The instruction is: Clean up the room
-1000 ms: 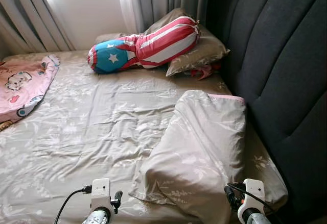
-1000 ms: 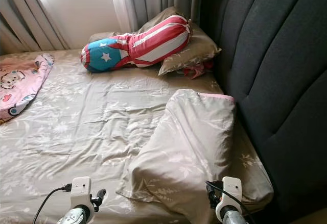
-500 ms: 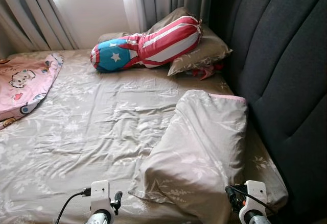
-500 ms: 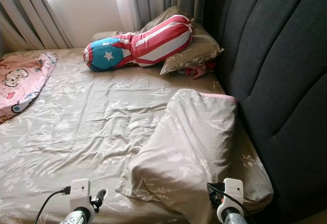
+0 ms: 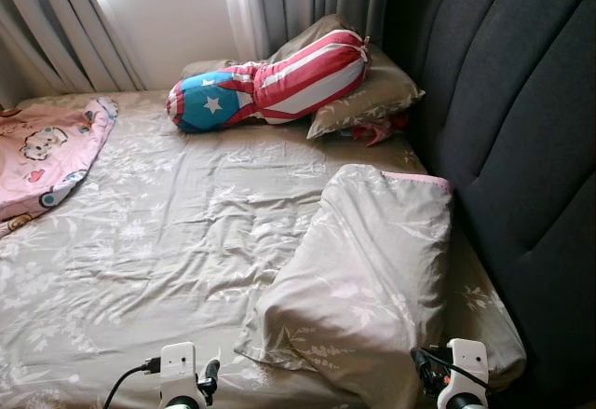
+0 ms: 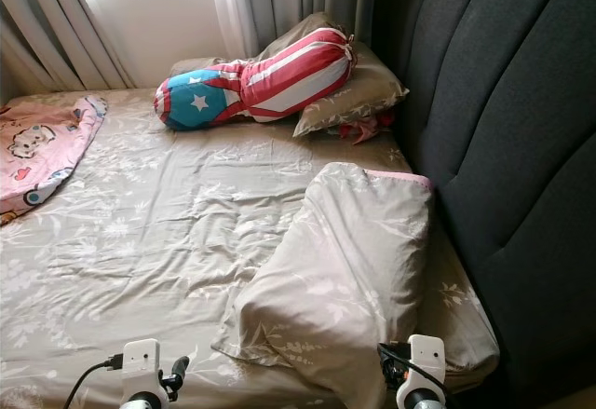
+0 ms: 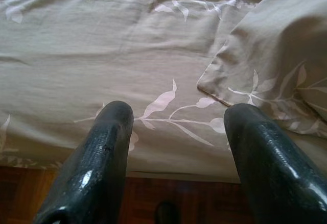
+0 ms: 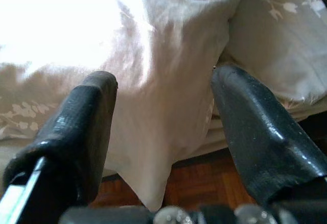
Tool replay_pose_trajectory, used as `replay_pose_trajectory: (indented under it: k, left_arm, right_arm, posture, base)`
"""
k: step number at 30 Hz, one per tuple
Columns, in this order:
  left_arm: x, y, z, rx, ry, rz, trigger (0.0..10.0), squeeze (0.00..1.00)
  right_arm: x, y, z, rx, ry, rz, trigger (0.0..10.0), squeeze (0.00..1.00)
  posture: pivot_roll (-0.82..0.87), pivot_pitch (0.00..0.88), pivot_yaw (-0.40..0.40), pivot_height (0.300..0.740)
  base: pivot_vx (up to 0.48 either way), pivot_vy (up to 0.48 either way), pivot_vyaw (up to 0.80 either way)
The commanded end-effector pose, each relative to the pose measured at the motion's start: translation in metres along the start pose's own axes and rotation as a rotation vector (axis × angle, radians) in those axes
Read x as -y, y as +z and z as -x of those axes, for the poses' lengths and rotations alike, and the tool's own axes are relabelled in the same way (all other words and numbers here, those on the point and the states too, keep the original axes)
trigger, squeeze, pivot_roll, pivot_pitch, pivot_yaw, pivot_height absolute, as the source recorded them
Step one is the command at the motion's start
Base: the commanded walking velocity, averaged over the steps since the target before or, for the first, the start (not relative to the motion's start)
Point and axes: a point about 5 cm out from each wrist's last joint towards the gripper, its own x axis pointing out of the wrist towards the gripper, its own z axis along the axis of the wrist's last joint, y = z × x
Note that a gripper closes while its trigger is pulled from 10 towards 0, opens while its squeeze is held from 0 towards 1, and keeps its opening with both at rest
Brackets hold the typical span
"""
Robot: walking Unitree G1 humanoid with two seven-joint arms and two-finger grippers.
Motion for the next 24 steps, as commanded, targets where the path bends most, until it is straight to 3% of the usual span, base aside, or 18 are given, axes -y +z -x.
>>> replay_pose_trajectory:
  k: [1,7,24]
  left_arm:
    - [-0.0032,-0.0026,0.002,0.004,0.018,0.019,10.0,0.0]
    - [-0.0041,-0.003,0.0046,0.038,0.001,0.035,10.0,0.0]
    - [-0.006,-0.0021,0.0053,0.055,-0.022,0.022,10.0,0.0]
  right_arm:
    - [-0.0008,-0.0014,0.0018,0.015,0.006,-0.006,10.0,0.0]
    - [-0.0039,0.0009,0.0037,0.057,0.066,0.044,10.0,0.0]
    - [-0.0064,0.0015,0.005,0.087,0.084,0.033,10.0,0.0]
  posture:
    - [-0.18,0.0,0.022,0.74]
    - [-0.19,0.0,0.024,0.74]
    - [-0.21,0.016,0.041,0.74]
  base:
    - [0.0,0.0,0.0]
    - [0.0,0.0,0.0]
    - [0.0,0.0,0.0]
